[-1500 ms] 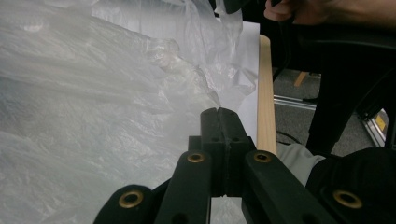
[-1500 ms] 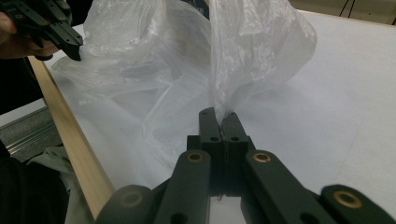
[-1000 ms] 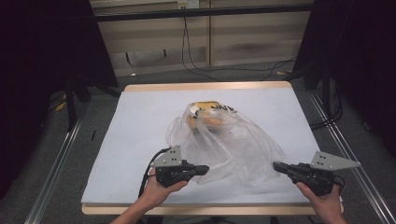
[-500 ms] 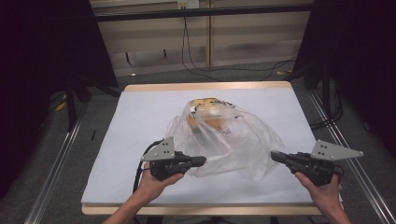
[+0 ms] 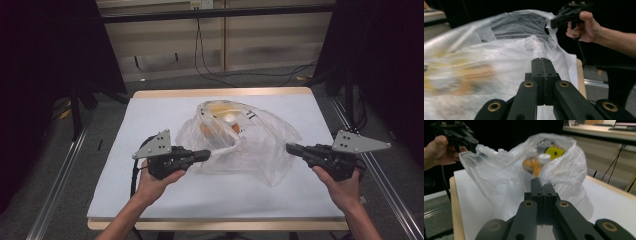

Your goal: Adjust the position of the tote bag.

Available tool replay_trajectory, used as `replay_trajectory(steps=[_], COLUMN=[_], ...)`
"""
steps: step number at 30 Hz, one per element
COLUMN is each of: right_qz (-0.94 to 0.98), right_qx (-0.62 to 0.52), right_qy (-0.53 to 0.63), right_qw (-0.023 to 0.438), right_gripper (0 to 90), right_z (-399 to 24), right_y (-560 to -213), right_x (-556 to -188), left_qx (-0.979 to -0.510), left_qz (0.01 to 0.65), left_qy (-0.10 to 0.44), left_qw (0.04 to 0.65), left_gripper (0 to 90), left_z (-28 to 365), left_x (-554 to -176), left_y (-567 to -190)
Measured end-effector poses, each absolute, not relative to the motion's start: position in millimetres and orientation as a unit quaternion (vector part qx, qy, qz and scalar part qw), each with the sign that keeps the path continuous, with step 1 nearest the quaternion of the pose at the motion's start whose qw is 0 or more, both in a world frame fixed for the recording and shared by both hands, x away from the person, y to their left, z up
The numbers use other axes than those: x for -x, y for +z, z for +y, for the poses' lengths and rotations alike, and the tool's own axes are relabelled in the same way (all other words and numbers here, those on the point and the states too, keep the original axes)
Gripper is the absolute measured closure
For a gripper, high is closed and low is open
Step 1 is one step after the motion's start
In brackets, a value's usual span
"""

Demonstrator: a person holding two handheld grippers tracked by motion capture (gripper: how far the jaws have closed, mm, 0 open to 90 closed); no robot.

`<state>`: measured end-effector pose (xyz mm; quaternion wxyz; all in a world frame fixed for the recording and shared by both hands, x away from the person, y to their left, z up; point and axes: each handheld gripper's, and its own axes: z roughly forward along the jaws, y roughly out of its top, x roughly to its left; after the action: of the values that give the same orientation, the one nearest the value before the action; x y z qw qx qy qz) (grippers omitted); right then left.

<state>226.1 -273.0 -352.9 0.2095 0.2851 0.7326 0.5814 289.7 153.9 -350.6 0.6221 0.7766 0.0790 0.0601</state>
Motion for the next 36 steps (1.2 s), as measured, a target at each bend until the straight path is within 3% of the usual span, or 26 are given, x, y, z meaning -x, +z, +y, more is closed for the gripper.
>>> replay_trajectory(steps=[17,36], right_qz=[0.696,0.697], right_qx=[-0.275,-0.268], right_qy=[0.619,0.612], right_qw=[0.241,0.26], right_gripper=[90.0,90.0], right_z=[-283.4,-261.4], right_y=[-313.8,-264.8], right_x=[-248.3,-296.2], left_qx=[-0.737,-0.709], left_qz=[0.117,0.165], left_qy=[0.124,0.167], left_qw=[0.654,0.665], left_gripper=[90.0,90.0], left_z=[185.8,204.8], left_x=[-315.5,-357.2], left_y=[-309.9,-276.5])
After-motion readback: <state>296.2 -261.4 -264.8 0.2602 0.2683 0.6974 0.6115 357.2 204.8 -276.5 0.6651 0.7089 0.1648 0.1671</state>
